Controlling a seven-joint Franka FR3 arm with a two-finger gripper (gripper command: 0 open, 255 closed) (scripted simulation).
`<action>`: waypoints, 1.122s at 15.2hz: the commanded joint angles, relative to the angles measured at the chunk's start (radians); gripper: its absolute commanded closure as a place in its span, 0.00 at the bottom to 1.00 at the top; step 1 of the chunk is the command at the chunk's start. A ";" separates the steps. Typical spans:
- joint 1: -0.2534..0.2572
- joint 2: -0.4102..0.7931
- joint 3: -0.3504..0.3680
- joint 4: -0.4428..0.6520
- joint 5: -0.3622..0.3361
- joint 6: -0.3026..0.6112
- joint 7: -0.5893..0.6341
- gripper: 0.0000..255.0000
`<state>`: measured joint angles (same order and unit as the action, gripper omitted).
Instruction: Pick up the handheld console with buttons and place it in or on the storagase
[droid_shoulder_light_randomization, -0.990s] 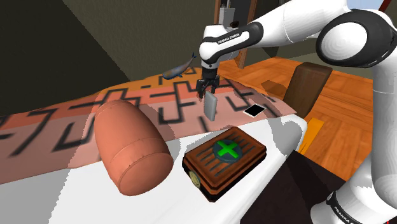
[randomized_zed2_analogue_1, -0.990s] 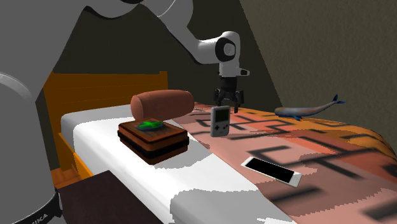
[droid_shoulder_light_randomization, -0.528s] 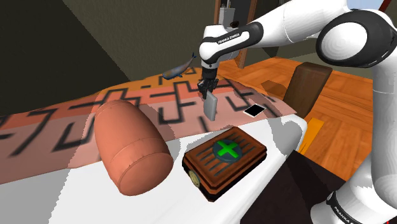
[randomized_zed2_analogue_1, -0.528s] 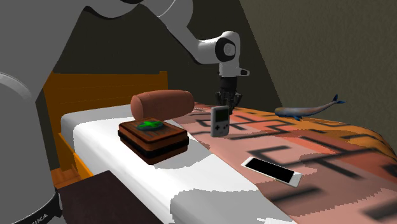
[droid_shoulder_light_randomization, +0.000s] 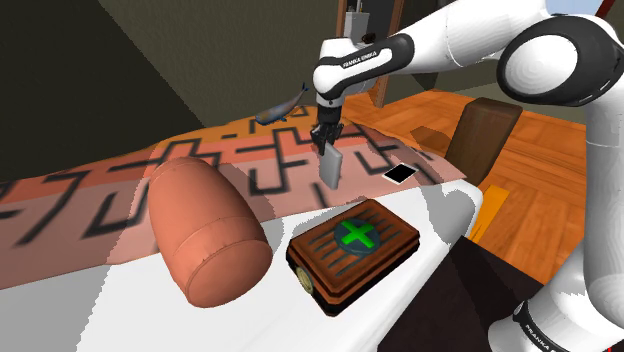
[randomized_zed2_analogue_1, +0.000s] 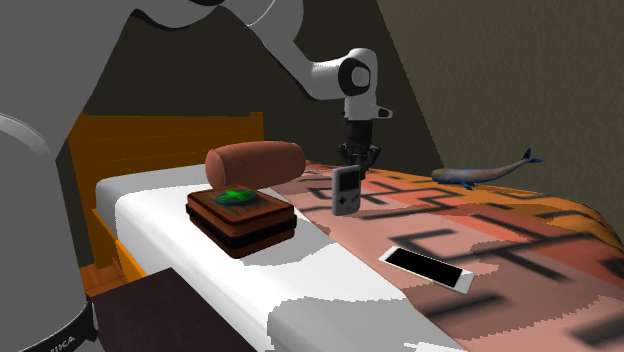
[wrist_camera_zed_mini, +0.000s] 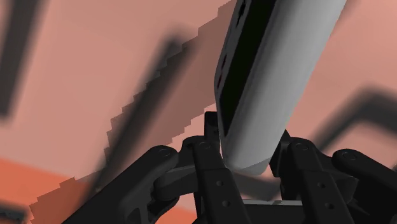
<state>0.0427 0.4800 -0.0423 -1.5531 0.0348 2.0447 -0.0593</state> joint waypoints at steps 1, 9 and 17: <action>0.000 -0.008 0.000 0.008 -0.001 -0.016 0.001 1.00; 0.000 -0.036 -0.001 0.075 -0.003 -0.111 0.003 1.00; -0.001 -0.050 -0.002 0.161 -0.004 -0.211 0.005 1.00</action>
<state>0.0426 0.4313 -0.0440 -1.4063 0.0309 1.8487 -0.0544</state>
